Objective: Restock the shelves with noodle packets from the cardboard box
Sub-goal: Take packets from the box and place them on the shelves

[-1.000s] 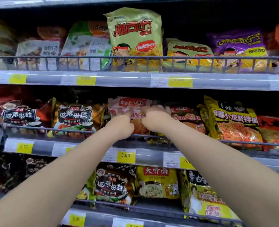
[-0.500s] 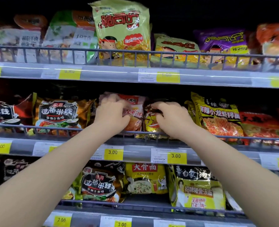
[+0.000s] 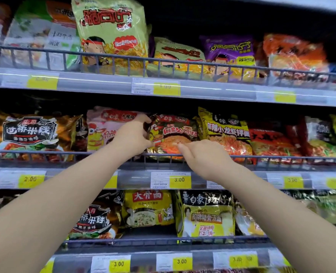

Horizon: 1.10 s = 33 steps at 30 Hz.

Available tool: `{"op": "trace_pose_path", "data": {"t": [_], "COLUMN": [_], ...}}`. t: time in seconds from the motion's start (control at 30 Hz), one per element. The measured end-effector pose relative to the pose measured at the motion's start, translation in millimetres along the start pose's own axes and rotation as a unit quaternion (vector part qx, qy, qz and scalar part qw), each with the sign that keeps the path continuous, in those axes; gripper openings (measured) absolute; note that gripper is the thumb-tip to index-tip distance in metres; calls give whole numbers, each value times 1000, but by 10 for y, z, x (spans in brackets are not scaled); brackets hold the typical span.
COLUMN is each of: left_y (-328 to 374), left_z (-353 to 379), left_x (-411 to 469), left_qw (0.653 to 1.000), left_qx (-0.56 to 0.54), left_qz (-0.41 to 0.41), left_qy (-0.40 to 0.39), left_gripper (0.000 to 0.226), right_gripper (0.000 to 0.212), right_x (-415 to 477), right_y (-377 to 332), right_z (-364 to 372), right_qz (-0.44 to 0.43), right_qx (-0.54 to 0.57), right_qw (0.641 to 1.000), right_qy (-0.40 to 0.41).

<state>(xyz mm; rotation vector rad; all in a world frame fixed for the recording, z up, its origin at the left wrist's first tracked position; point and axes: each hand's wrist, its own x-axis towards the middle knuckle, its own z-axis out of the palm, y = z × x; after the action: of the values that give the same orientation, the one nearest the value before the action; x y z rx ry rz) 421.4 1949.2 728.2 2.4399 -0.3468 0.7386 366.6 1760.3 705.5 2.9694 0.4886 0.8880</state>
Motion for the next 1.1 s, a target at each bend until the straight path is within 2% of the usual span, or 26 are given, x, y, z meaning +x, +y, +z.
{"op": "trace_pose_path", "data": {"t": [0.1,0.2,0.3,0.37,0.43,0.63,0.7,0.77,0.83,0.9,1.0,1.1], "left_y": [-37,-13,16,18,59,562,746,901,1017,1093,1114,1066], "left_z": [14,13,-1,-15,-7,182,277,389,513,619,720,706], "left_x": [-32,-57,-49,-49,-55,-63,-28,19,77,115,159,176], "left_qw": [996,984,979,984,991,996,994,993,992,979,948,952], "left_qx": [73,174,202,173,132,-38,-70,-63,9,117,241,252], "left_qz": [13,6,10,0,11,76,86,98,125,167,190,136], "left_qy": [41,25,-20,-40,-27,-13,-8,-4,-3,-13,-80,-112], "left_gripper": [37,19,9,13,12,8,13,33,60,76,71,70], "right_gripper": [46,41,47,51,49,35,33,34,37,40,44,42], "right_x": [73,128,151,118,32,-262,-336,-389,-415,-413,-368,-305], "right_y": [-71,-124,-93,-40,54,551,766,992,1181,1289,1345,1351], "right_z": [25,31,16,0,-43,-205,-239,-240,-207,-149,-96,-92], "right_qz": [13,10,12,15,10,57,88,123,162,181,196,192], "right_qx": [28,54,43,51,74,87,99,94,64,28,29,56], "right_qw": [999,998,999,998,997,985,975,973,977,981,980,980], "right_qy": [-25,-8,-22,-32,-10,139,176,171,125,68,9,11]}}
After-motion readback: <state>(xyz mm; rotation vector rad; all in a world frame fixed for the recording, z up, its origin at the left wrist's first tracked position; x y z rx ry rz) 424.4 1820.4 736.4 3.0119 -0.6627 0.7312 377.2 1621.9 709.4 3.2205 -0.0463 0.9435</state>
